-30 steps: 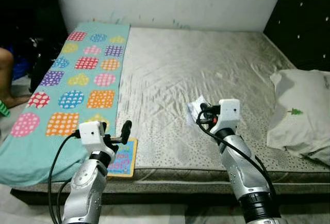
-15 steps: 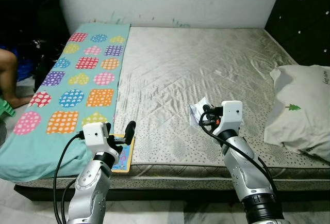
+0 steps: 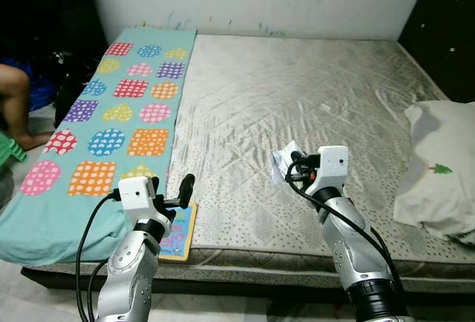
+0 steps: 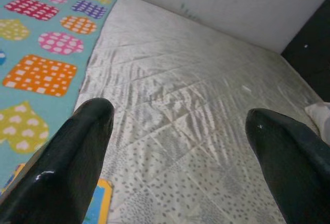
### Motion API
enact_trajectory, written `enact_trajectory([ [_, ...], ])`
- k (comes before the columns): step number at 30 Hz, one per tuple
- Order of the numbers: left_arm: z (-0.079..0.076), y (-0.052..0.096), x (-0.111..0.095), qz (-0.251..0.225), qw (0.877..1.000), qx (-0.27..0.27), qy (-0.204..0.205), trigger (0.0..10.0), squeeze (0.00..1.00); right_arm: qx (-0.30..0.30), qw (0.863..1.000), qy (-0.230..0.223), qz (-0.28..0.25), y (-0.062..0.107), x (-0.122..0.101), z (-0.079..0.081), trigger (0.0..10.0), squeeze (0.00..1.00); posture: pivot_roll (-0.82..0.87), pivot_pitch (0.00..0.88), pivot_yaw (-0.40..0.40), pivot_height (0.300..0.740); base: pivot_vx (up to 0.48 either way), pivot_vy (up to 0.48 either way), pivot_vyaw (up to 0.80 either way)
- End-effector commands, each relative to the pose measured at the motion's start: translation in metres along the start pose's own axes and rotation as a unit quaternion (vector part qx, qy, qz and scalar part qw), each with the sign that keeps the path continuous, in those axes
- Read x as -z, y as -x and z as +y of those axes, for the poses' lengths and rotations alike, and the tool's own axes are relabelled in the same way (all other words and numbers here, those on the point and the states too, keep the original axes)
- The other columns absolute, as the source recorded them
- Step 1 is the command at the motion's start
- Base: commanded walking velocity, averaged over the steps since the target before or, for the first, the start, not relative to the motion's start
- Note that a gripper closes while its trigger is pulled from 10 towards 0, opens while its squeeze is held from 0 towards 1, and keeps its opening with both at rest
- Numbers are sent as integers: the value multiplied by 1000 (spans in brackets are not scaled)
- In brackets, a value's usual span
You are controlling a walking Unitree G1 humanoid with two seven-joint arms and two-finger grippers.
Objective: Clean up the room
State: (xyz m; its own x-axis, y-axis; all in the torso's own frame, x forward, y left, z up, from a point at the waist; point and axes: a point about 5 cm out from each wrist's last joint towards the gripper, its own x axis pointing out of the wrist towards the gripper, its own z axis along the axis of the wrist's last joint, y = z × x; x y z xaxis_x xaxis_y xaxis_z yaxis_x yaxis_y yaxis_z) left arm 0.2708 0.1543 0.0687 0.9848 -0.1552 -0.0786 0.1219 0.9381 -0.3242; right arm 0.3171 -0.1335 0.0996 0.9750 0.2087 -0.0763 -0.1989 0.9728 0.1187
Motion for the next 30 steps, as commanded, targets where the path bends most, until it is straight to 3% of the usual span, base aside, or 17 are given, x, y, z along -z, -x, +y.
enact_trajectory([
  [1,-4,-2,-3,-5,1000,15,-3,10000,0,10,1000,1,-10,0,-4,-4,10000,0,-70,0,-5,740,349,0,0],
  [4,-5,-2,-3,-10,1000,18,6,10000,0,12,1000,3,-11,0,-4,-4,10000,0,-70,0,-4,740,355,0,0],
  [20,-7,-1,0,-3,1000,12,18,10000,0,20,1000,8,-15,0,-6,-8,10000,0,-71,0,-6,740,0,0,0],
  [30,-7,-1,0,-2,1000,10,22,10000,0,20,1000,8,-14,1,-5,-9,10000,0,-73,0,-7,740,0,414,-288],
])
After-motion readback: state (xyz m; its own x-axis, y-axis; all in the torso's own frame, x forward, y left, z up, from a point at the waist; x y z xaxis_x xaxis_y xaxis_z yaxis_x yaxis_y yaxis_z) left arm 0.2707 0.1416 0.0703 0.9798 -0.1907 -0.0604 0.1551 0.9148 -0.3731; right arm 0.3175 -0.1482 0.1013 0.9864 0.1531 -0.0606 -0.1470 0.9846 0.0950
